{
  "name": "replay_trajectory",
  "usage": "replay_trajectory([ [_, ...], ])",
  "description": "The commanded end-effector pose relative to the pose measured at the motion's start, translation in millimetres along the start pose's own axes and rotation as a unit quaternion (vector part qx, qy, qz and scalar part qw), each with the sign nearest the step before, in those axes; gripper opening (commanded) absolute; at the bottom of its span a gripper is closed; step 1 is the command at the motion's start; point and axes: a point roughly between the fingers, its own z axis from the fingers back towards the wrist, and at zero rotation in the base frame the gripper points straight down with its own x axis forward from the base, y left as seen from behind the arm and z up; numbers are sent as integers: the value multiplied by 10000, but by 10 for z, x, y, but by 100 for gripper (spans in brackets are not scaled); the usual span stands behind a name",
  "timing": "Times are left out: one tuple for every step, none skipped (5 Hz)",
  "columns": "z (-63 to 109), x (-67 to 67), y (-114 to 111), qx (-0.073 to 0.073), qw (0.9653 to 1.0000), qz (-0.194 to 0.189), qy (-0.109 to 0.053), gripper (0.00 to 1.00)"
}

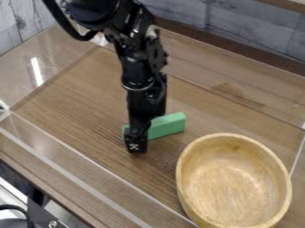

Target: Put green object into wooden bowl

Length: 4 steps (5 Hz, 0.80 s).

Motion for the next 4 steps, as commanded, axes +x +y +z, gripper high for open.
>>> replay_trajectory([
  [191,-34,104,273,9995,74,-130,100],
  [116,-10,116,313,9984,463,-107,0],
  [261,-16,255,345,9978,551,-122,0],
  [426,68,415,422,9962,741,-174,0],
])
